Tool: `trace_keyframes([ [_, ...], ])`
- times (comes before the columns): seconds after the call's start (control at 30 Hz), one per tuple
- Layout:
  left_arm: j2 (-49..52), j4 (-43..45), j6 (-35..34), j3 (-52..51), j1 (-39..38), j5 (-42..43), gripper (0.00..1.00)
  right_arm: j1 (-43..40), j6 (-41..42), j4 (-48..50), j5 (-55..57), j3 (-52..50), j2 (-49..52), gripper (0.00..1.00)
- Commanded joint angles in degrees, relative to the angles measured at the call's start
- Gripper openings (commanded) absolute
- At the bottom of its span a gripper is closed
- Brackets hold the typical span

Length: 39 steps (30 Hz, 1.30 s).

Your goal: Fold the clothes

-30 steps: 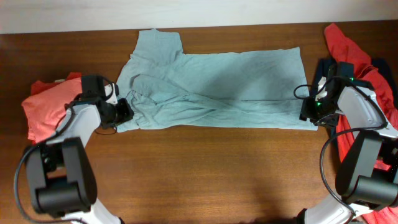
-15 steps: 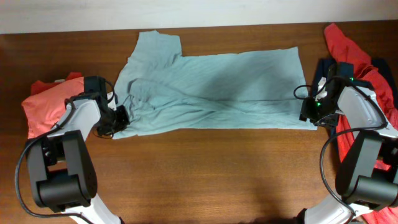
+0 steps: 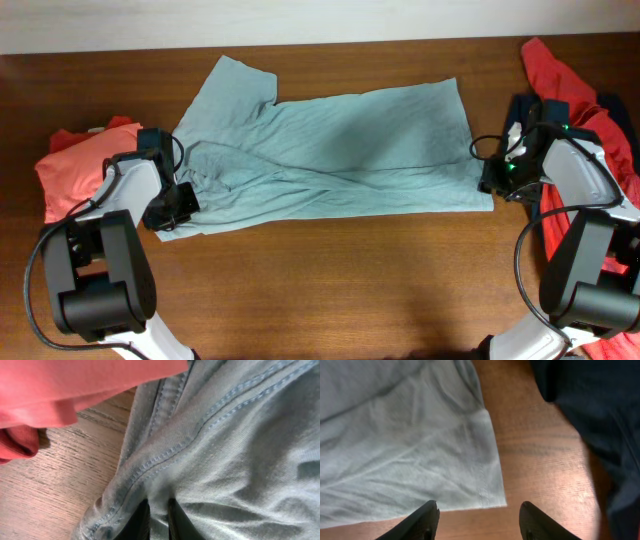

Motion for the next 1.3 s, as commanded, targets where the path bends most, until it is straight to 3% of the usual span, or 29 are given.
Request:
trace_keyframes([
  [0.0, 5.16, -0.7, -0.81, -4.31, 0.98, -5.09, 0.14, -0.26, -1.64, 1.9, -2.19, -0.04, 0.2, 0.57],
  [0.57, 5.16, 0.72, -0.81, -4.31, 0.98, -3.58, 0.14, -0.26, -1.62, 11.45, -7.72, -0.04, 5.46, 0.56],
  [0.83, 5.16, 0.85, -0.81, -4.31, 0.98, -3.58, 0.14, -0.26, -1.4, 13.38, -8.17, -0.04, 6.29, 0.44],
  [1.0, 5.16, 0.87, -0.81, -4.31, 0.98, -3.56, 0.14, -0.26, -1.4, 13.9, -8.68, -0.04, 7.19, 0.41],
  [1.1, 5.16, 0.85, -0.81, -4.31, 0.98, -3.56, 0.14, -0.2, -1.38, 13.88, -8.85, -0.04, 8.15, 0.32],
  [1.2, 5.16, 0.85, -0.79, -4.31, 0.98, -3.58, 0.14, 0.17, -1.4, 13.79, -9.01, -0.04, 8.44, 0.04],
  [1.27, 5.16, 0.87, -0.79, -4.31, 0.98, -3.58, 0.14, 0.44, -1.38, 13.62, -9.05, 0.15, 8.35, 0.04],
])
